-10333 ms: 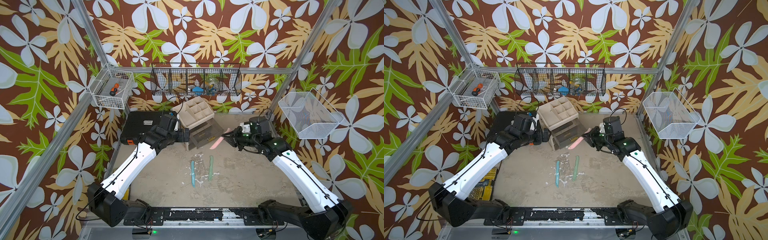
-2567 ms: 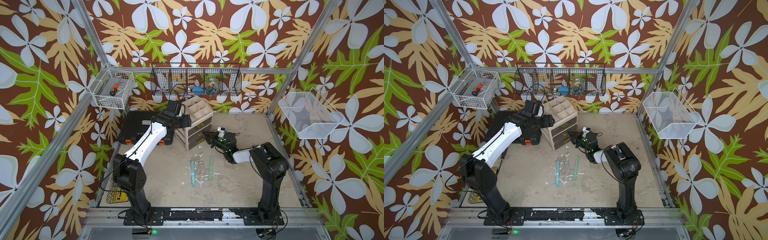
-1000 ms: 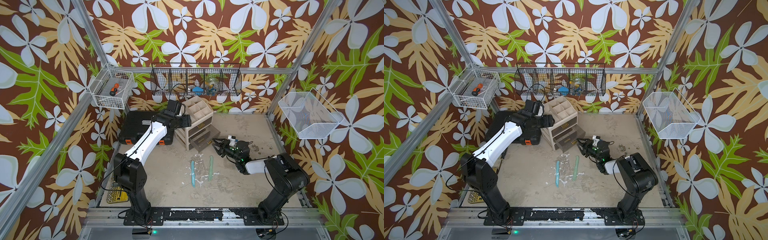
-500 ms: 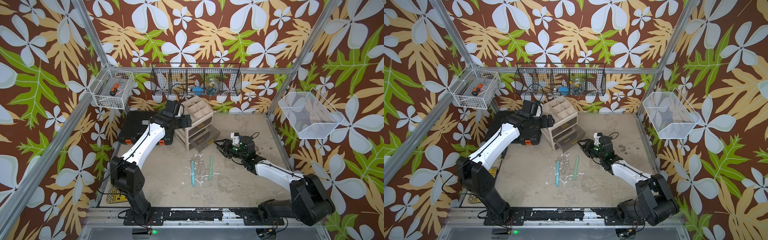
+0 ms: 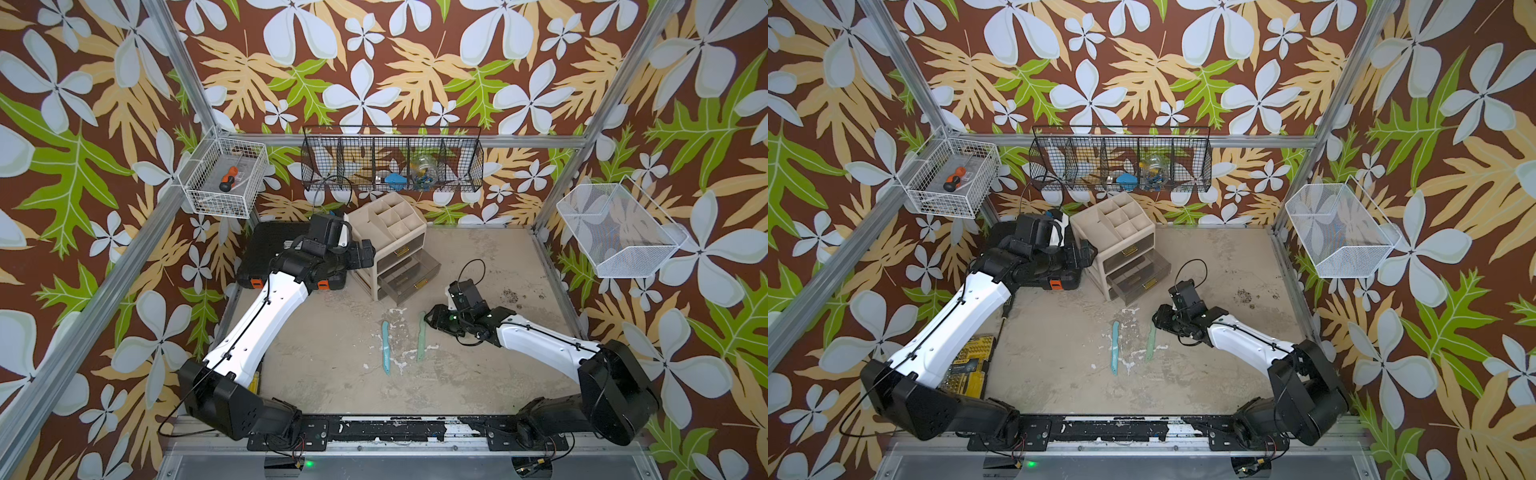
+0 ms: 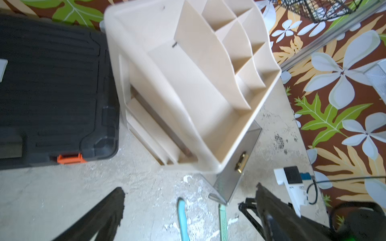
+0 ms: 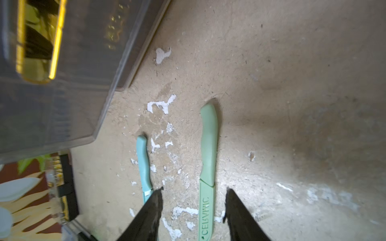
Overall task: Place the fruit knives into the drawer by color
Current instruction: Move the fruit knife to the center of the board.
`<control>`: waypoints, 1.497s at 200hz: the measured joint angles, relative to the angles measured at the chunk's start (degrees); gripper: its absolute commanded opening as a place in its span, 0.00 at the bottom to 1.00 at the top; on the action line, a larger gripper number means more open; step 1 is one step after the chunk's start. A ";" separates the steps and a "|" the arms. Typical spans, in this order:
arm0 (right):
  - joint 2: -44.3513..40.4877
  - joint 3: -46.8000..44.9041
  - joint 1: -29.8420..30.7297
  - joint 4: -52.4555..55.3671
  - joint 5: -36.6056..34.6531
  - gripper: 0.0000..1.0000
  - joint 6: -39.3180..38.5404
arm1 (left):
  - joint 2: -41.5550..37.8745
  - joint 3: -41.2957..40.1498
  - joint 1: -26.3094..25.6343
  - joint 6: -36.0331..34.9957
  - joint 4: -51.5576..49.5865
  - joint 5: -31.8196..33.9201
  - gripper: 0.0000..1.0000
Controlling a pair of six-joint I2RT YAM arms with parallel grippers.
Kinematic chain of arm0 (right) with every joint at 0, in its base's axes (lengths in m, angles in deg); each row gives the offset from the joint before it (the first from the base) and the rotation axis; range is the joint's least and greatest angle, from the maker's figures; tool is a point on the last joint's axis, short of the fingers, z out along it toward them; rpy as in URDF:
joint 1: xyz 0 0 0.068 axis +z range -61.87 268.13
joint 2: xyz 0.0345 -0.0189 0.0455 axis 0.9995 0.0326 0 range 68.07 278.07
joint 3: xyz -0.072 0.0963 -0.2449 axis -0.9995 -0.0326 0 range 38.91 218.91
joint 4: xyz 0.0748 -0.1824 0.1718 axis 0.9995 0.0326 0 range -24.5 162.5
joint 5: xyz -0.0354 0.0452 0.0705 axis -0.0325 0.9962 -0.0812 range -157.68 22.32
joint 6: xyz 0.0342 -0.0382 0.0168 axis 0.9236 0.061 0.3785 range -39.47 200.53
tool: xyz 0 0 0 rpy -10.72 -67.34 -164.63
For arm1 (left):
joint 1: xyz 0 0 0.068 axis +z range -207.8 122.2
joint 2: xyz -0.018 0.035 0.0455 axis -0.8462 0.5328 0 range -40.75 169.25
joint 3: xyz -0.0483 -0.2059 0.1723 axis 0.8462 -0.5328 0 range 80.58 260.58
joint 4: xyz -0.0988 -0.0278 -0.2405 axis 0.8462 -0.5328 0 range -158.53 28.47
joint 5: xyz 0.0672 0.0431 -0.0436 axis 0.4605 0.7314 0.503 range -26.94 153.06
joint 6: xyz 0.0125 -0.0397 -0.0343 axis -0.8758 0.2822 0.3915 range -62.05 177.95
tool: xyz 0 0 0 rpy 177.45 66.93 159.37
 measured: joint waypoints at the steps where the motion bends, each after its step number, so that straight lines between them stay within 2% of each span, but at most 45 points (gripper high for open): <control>1: 0.11 0.07 0.11 0.07 -0.13 0.50 -0.07 | -0.17 -0.17 0.00 0.00 -0.04 -0.07 1.00; 36: 4.79 3.10 3.74 3.43 -7.52 0.45 -1.62 | -6.34 -6.93 -0.37 -0.02 -1.70 -2.67 1.00; 67: 9.57 6.60 6.05 5.29 -12.48 0.43 -2.38 | -9.03 -9.18 -0.72 -0.17 -2.05 -3.98 1.00; 103: 14.73 10.45 8.57 6.40 -16.37 0.40 -3.58 | -9.27 -9.27 -0.94 -0.59 -2.47 -4.37 1.00; 147: 16.50 9.20 9.94 7.89 -19.76 0.37 -3.82 | -8.46 -9.25 -1.09 -1.05 -2.62 -4.57 1.00; 165: 16.55 8.22 9.99 6.40 -21.40 0.31 -5.01 | -7.87 -9.25 -1.09 -1.05 -2.62 -4.61 1.00; 187: 16.70 7.52 9.94 5.22 -22.84 0.28 -5.81 | -7.04 -9.01 -1.09 -1.05 -2.62 -5.16 1.00; 223: 15.10 5.81 8.15 4.26 -20.96 0.27 -7.74 | -5.66 -7.65 -1.14 -1.03 -2.21 -5.22 1.00; 273: 13.09 6.95 3.04 13.55 -13.70 0.24 -11.39 | -4.66 -7.32 -1.14 -1.03 -1.33 -5.22 1.00; 299: 11.74 6.19 1.36 16.70 -10.91 0.34 -13.11 | -3.89 -6.86 -1.14 -1.03 -1.14 -5.35 1.00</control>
